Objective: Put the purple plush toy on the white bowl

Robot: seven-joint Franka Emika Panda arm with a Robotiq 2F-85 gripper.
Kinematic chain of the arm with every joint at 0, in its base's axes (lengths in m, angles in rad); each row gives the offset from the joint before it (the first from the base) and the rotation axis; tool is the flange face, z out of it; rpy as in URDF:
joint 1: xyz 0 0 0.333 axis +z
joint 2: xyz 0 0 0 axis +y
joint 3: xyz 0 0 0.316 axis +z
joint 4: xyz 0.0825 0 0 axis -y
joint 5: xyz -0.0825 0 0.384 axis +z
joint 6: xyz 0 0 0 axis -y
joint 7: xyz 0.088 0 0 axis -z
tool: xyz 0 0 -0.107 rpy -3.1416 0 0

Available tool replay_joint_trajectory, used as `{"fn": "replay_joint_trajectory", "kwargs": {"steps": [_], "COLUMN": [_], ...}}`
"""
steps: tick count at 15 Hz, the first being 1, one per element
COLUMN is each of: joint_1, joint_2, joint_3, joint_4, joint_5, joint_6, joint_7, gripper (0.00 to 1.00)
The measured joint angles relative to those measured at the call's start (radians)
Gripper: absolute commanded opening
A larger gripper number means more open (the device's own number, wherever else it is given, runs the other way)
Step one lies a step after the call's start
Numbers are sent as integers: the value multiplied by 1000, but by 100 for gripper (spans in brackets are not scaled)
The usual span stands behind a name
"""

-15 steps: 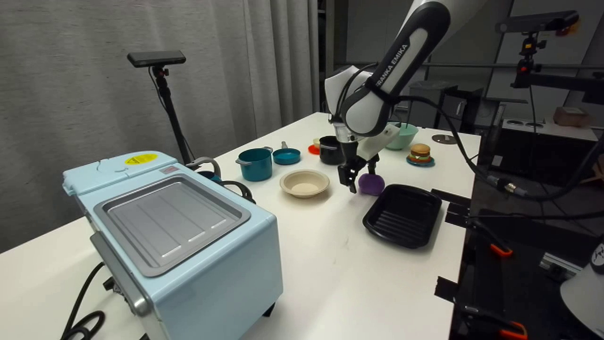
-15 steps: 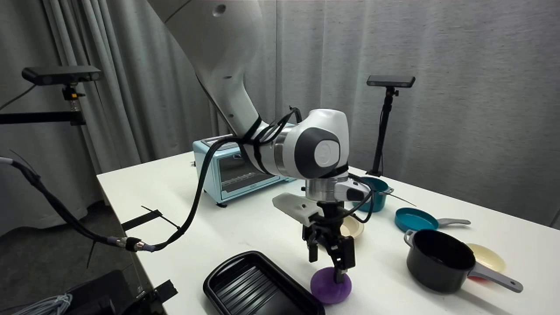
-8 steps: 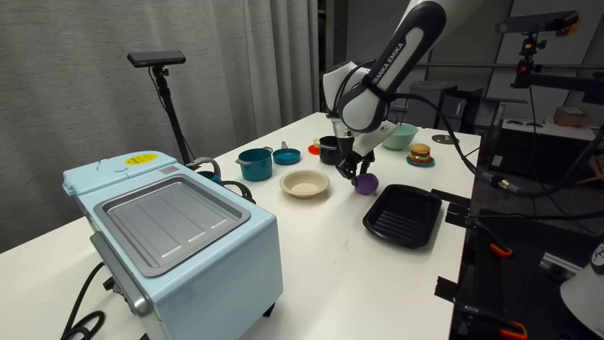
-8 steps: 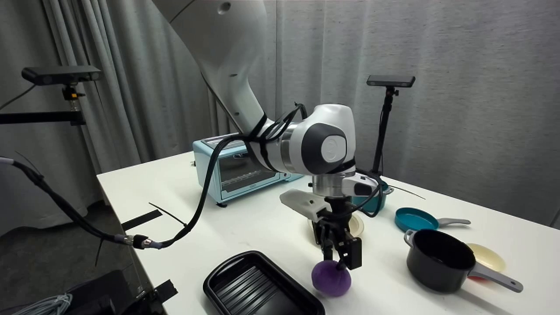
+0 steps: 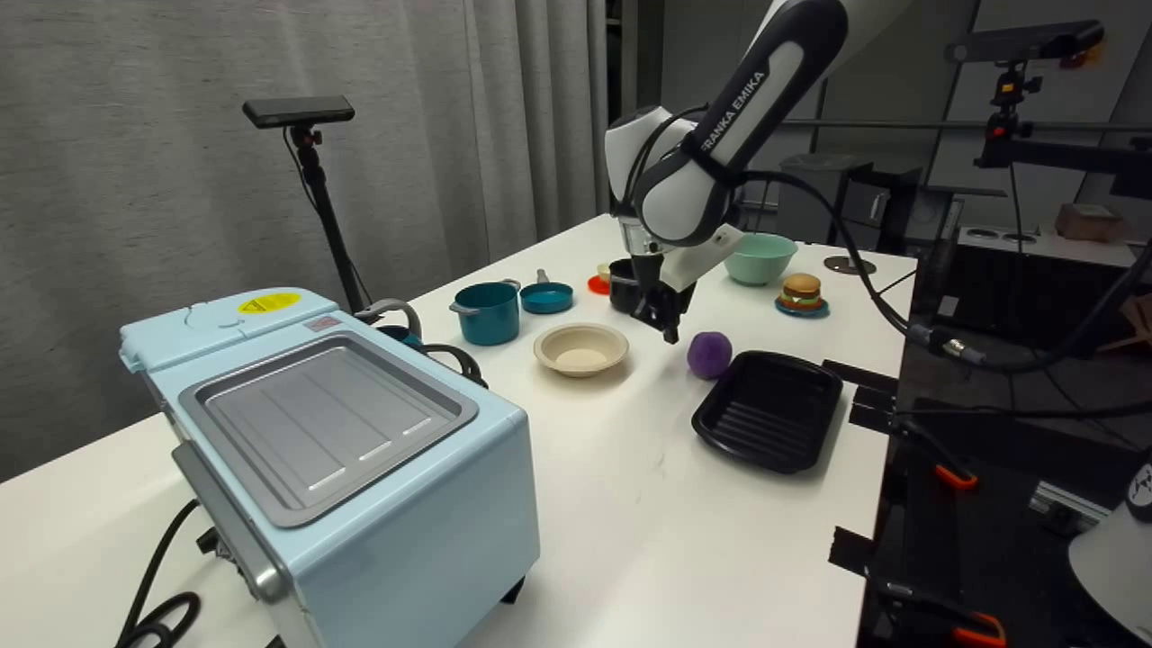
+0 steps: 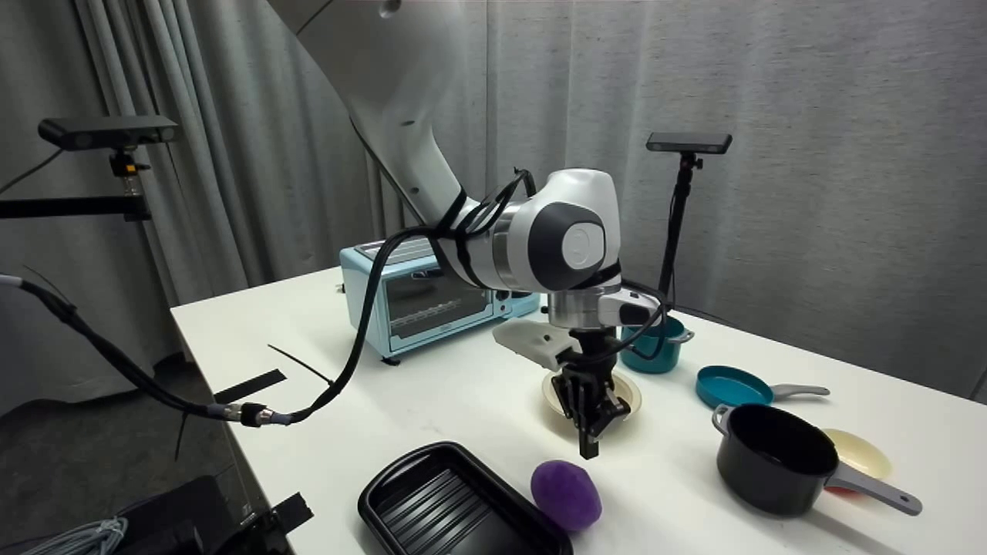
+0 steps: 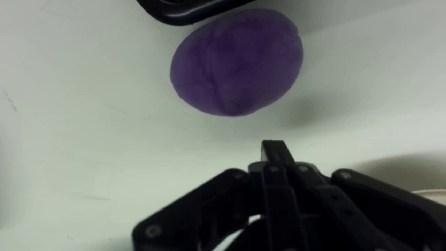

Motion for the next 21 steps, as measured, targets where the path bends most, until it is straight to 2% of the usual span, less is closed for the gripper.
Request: {"fn": "replay_joint_trajectory", "kwargs": {"steps": [1, 2, 4, 8, 13, 19, 20, 21], "joint_1": [0, 0, 0, 3, 11, 12, 12, 12], "joint_2": [-3, -8, -18, -50, -62, -59, -59, -59], "joint_3": [0, 0, 1, 10, 25, 21, 20, 19], "joint_4": [4, 9, 20, 29, -34, -104, -109, -112], "joint_5": [3, 6, 10, 3, 0, -81, -100, -115], "joint_6": [0, 0, -2, -93, -141, -128, -121, -115], "joint_7": [0, 0, -2, -43, -70, -65, -63, -59], "gripper": [5, 27, 32, 62, 98, 100, 81, 74]}}
